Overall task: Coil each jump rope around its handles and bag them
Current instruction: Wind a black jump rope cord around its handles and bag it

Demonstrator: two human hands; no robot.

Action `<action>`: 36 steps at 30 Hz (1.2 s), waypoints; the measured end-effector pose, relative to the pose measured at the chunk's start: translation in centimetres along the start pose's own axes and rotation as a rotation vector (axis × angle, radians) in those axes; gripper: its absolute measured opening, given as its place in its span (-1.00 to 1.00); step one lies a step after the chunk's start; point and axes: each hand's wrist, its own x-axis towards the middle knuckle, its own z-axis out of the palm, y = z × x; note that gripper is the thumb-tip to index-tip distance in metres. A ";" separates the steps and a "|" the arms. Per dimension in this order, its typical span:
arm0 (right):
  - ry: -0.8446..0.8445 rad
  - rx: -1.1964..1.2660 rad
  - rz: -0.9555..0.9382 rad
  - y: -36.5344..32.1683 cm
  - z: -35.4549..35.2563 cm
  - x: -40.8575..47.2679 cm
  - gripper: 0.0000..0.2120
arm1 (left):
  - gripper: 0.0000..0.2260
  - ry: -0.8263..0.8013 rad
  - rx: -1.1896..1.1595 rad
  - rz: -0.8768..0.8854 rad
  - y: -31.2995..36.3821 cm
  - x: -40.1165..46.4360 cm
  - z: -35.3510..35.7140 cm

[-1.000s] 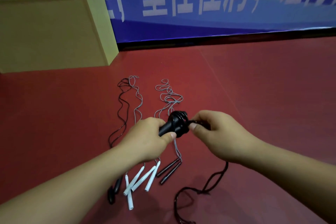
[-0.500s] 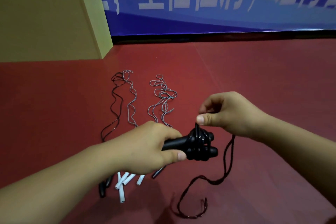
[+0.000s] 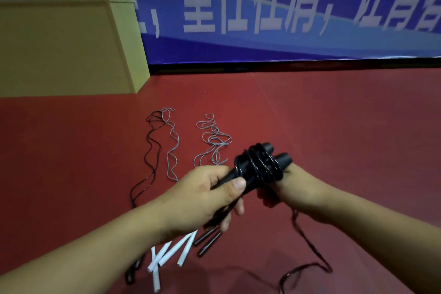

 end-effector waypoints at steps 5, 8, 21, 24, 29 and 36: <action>0.023 -0.196 -0.076 -0.4 2.3 0.5 -0.85 | -0.78 0.224 -0.019 -0.017 -1.1 0.8 -0.4; 0.007 -0.362 -0.139 -0.4 2.7 0.4 -0.87 | -0.85 0.302 -0.012 -0.052 -2.0 0.9 -1.0; -0.072 -0.326 -0.023 -1.5 2.8 -0.5 -0.88 | -0.90 0.400 0.019 -0.131 -3.2 1.2 -1.7; -0.108 -0.309 0.002 -1.8 2.9 -0.9 -0.76 | -0.91 0.457 0.061 -0.126 -3.5 1.5 -1.8; -0.158 -0.011 0.082 -2.3 3.5 -1.3 -0.86 | -0.92 0.520 0.146 -0.089 -3.6 1.7 -1.9; -0.057 0.005 0.236 -2.8 3.4 -1.1 -0.86 | -0.92 0.655 0.226 -0.188 -4.8 2.1 -3.8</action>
